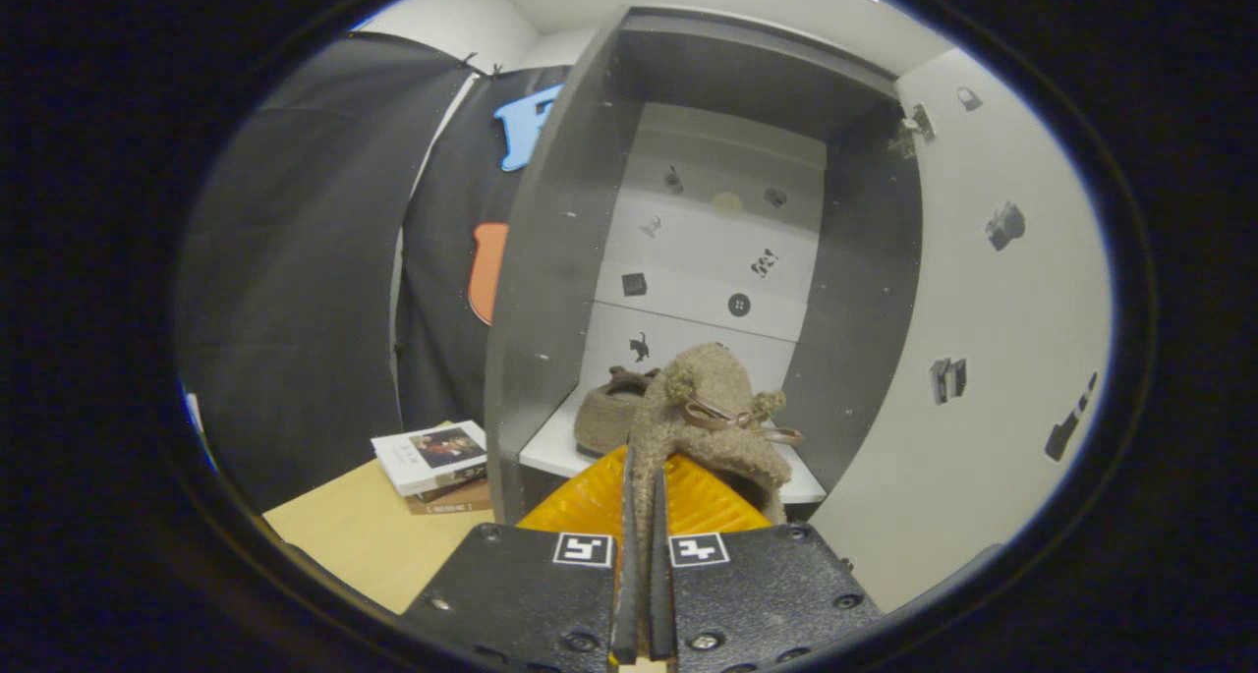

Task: Open the shoe cabinet door, grab the shoes and put them into the shoe cabinet, then close the shoe cabinet door.

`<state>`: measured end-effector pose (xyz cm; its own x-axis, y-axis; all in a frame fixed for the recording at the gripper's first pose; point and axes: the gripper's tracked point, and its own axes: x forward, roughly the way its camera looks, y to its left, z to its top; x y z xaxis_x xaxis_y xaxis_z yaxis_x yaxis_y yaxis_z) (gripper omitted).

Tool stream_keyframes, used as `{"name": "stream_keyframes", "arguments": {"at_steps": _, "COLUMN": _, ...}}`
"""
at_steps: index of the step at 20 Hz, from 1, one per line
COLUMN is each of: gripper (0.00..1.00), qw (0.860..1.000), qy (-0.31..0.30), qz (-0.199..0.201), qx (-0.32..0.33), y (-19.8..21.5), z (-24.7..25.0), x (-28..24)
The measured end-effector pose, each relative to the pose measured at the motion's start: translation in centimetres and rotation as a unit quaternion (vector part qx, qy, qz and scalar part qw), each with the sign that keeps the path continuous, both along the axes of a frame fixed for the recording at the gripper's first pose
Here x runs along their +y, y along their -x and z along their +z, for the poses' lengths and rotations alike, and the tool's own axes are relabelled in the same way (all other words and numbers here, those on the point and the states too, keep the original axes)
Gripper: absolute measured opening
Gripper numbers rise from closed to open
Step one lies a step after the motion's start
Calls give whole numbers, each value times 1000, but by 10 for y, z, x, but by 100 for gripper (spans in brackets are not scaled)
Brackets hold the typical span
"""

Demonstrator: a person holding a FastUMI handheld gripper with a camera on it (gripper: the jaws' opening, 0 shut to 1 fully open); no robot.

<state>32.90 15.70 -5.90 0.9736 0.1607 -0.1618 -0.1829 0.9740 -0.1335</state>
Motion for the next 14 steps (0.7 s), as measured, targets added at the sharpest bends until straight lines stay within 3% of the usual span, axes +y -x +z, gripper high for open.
{"name": "stream_keyframes", "arguments": {"at_steps": 5, "gripper": 8, "qw": 997, "qy": 31, "qz": -46, "qx": 47, "y": -83, "z": -21, "x": -27}}
{"name": "stream_keyframes", "arguments": {"at_steps": 9, "gripper": 8, "qw": 994, "qy": 78, "qz": -42, "qx": 71, "y": -135, "z": -41, "x": -30}}
{"name": "stream_keyframes", "arguments": {"at_steps": 14, "gripper": 8, "qw": 983, "qy": 172, "qz": -47, "qx": 48, "y": -186, "z": -41, "x": -37}}
